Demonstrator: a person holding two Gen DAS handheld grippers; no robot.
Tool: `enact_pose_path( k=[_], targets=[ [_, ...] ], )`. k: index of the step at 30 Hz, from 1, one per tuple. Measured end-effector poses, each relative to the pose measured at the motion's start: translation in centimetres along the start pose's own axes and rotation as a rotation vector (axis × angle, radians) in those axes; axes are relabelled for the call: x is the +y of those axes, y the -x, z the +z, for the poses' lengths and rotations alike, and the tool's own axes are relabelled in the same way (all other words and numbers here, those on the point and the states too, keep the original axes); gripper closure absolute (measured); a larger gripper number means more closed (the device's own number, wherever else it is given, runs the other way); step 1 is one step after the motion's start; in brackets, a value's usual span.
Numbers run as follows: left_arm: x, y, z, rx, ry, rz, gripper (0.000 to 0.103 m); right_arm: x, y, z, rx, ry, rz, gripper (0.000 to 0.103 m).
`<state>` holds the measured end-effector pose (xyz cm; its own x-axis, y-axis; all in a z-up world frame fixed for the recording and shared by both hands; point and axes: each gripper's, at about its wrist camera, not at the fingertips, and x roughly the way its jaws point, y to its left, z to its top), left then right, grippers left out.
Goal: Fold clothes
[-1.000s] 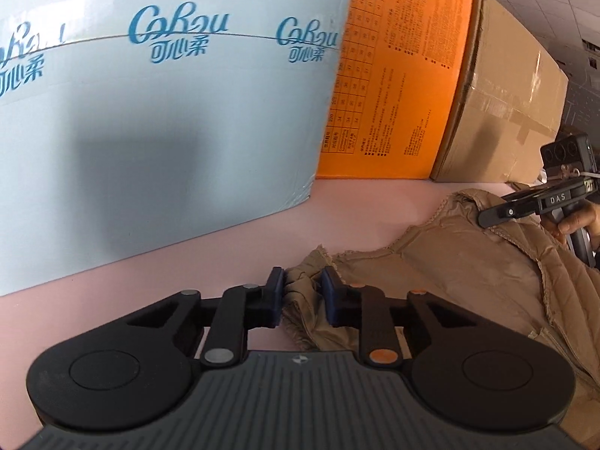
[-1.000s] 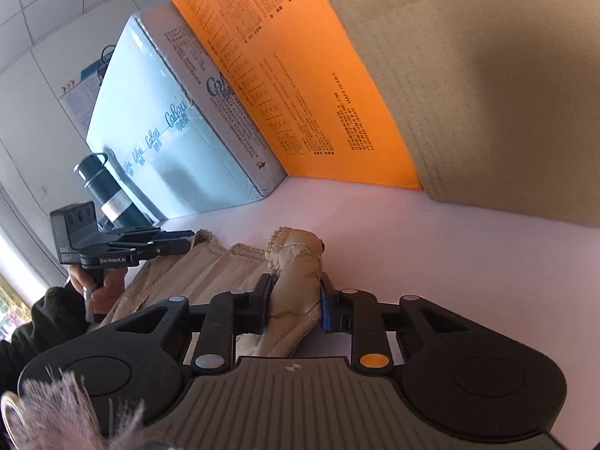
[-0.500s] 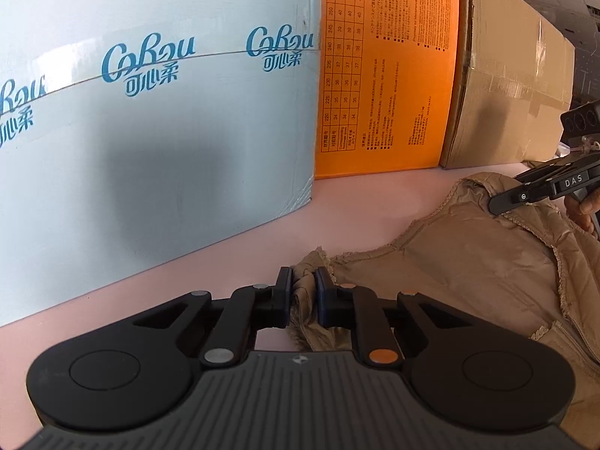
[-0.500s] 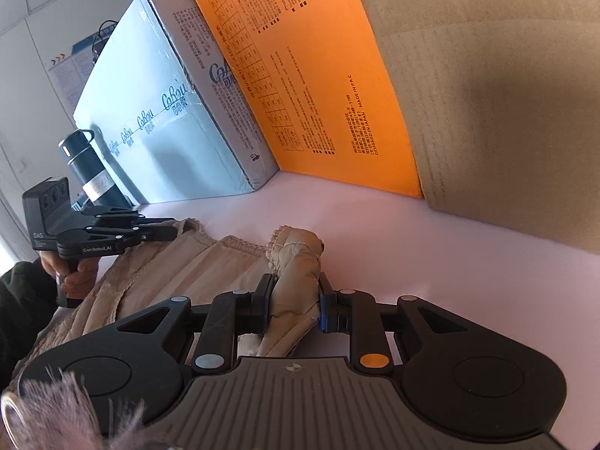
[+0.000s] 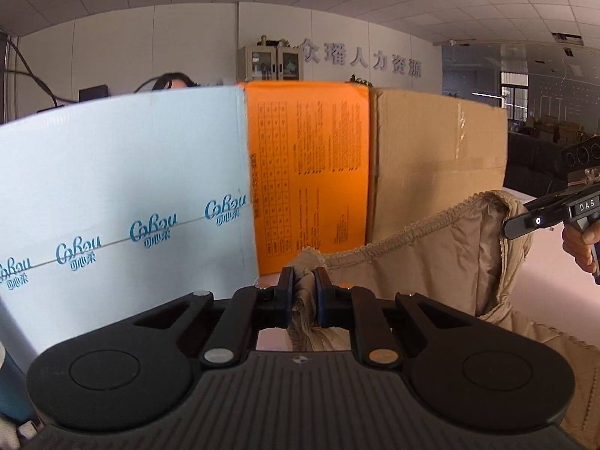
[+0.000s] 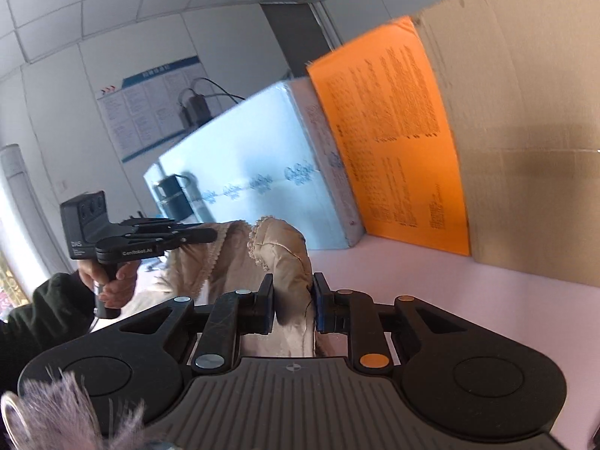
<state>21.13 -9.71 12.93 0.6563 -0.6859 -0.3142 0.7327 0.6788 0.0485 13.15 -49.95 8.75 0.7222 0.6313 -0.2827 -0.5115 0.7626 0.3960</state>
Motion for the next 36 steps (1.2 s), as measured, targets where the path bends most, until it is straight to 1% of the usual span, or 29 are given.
enact_pose_path(
  k=[5, 7, 10, 13, 16, 18, 21, 24, 26, 28, 29, 30, 31, 32, 34, 36],
  targets=[
    [-3.5, 8.5, -0.6, -0.110, -0.072, -0.025, 0.093, 6.4, 5.2, -1.8, -0.046, 0.071, 0.087, 0.085],
    [-4.8, 11.7, -1.6, -0.138, -0.094, -0.036, 0.093, 8.8, 7.2, -3.0, -0.057, 0.101, 0.128, 0.085],
    [-6.7, 16.0, -3.9, -0.165, -0.136, -0.044, 0.093, 12.1, 9.6, -5.0, -0.050, 0.161, 0.178, 0.084],
    [-8.2, 18.9, -7.0, -0.141, -0.138, -0.060, 0.093, 14.5, 11.2, -7.3, -0.019, 0.227, 0.198, 0.081],
    [-9.4, 20.1, -10.8, -0.077, -0.132, -0.077, 0.093, 16.0, 12.1, -10.2, 0.044, 0.295, 0.189, 0.080],
    [-10.4, 20.5, -13.5, -0.015, -0.128, -0.087, 0.093, 16.2, 12.3, -12.3, 0.096, 0.310, 0.172, 0.077],
    [-11.4, 20.3, -16.5, 0.056, -0.125, -0.099, 0.092, 15.5, 12.3, -15.0, 0.163, 0.292, 0.127, 0.075],
    [-11.8, 20.2, -18.3, 0.074, -0.110, -0.108, 0.092, 14.6, 12.3, -17.3, 0.207, 0.263, 0.093, 0.074],
    [-11.9, 20.4, -18.5, 0.075, -0.106, -0.111, 0.090, 14.1, 12.3, -18.5, 0.216, 0.241, 0.077, 0.072],
    [-12.1, 20.7, -18.5, 0.071, -0.128, -0.112, 0.089, 13.7, 12.3, -19.0, 0.205, 0.214, 0.075, 0.069],
    [-12.1, 21.0, -18.4, 0.069, -0.141, -0.117, 0.088, 13.6, 12.3, -19.2, 0.199, 0.201, 0.077, 0.065],
    [-12.1, 21.5, -18.2, 0.064, -0.155, -0.122, 0.088, 13.6, 12.2, -19.3, 0.196, 0.194, 0.081, 0.057],
    [-12.1, 22.0, -18.0, 0.058, -0.170, -0.128, 0.085, 13.6, 12.1, -19.4, 0.195, 0.190, 0.089, 0.053],
    [-12.1, 22.6, -17.9, 0.050, -0.187, -0.135, 0.083, 13.7, 12.0, -19.6, 0.196, 0.189, 0.094, 0.046],
    [-12.0, 23.9, -17.2, 0.027, -0.217, -0.135, 0.074, 13.9, 11.8, -19.7, 0.204, 0.210, 0.095, 0.043],
    [-11.9, 25.6, -16.5, 0.003, -0.234, -0.138, 0.073, 14.1, 11.9, -19.6, 0.208, 0.216, 0.098, 0.040]
  ],
)
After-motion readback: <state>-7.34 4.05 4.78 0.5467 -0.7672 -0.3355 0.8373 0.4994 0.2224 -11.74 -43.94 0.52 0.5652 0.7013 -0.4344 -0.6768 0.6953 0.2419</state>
